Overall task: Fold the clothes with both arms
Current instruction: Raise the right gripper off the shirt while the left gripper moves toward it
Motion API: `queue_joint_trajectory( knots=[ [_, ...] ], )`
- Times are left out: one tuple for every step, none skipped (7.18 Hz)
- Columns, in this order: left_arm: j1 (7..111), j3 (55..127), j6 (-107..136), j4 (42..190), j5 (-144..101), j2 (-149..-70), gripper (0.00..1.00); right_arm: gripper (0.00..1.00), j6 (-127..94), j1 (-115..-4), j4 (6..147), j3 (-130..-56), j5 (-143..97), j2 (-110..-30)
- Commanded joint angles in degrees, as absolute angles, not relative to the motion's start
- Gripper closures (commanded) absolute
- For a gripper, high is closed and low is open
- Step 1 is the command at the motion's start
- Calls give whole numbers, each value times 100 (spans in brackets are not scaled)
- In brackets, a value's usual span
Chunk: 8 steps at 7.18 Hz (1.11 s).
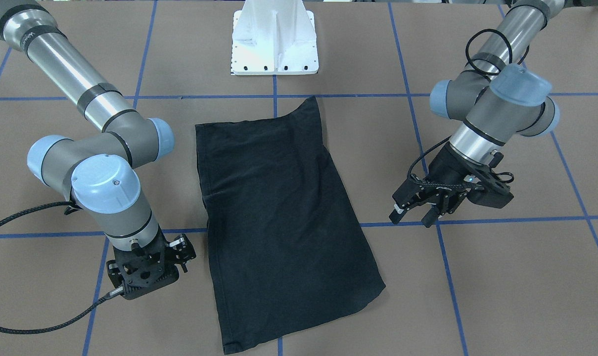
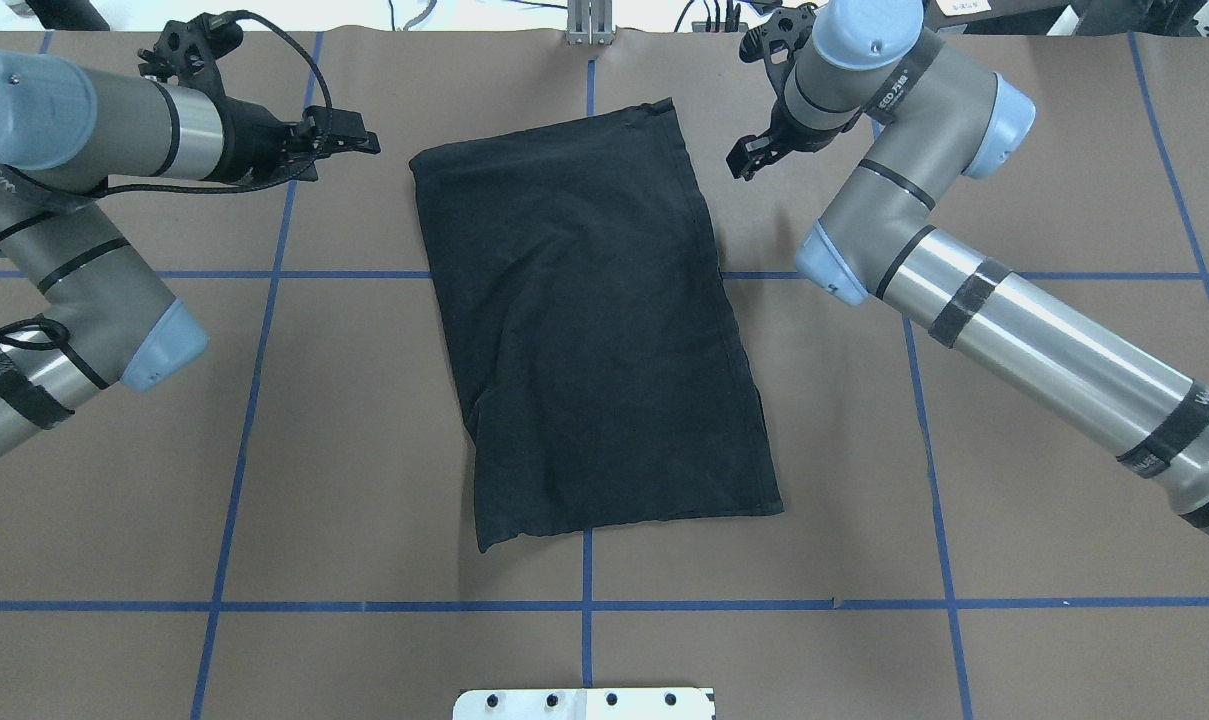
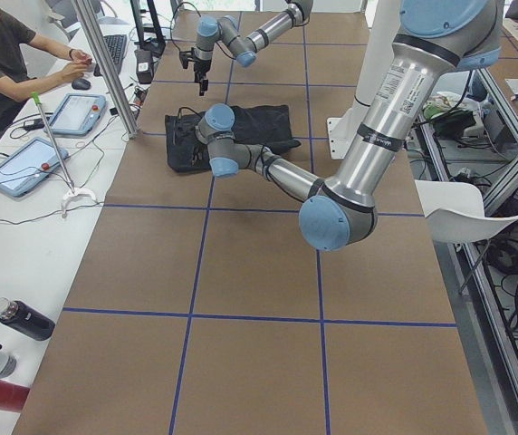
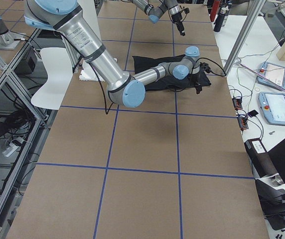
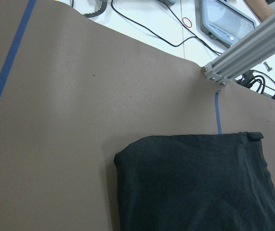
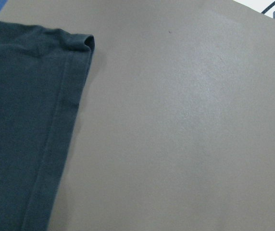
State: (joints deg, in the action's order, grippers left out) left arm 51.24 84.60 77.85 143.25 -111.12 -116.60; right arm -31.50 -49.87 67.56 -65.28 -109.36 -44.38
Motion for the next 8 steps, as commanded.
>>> queue_joint_trajectory(
  knots=[
    [5124, 8717, 7787, 14326, -11214, -11663, 0, 1, -3582, -4957, 6724, -6565, -11134, -4141],
    [5133, 9102, 7839, 14230, -11589, -11620, 0, 1, -3917, -4992, 6732, -6792, -11623, -4192],
    [5159, 9349, 8188, 14151, -12332, -11471, 0, 1, -4198, -5027, 6793, -7029, -12054, -4279],
    [5159, 9586, 8609, 14116, -12453, -11339, 0, 1, -4593, -5045, 6777, -7397, -12311, -4576],
    [5098, 9841, 8961, 14115, -12454, -11146, 0, 1, -5214, -5071, 6759, -7748, -12740, -4753],
    [4863, 10000, 9435, 14124, -12402, -10962, 0, 1, -5873, -5071, 6724, -8083, -13101, -4938],
    [4382, 10202, 9848, 14133, -11958, -10803, 0, 1, -6358, -5071, 6715, -8530, -13235, -5227],
    [3759, 10326, 10209, 14124, -11292, -10732, 0, 1, -6511, -5071, 6715, -8873, -13428, -5569]
  ],
)
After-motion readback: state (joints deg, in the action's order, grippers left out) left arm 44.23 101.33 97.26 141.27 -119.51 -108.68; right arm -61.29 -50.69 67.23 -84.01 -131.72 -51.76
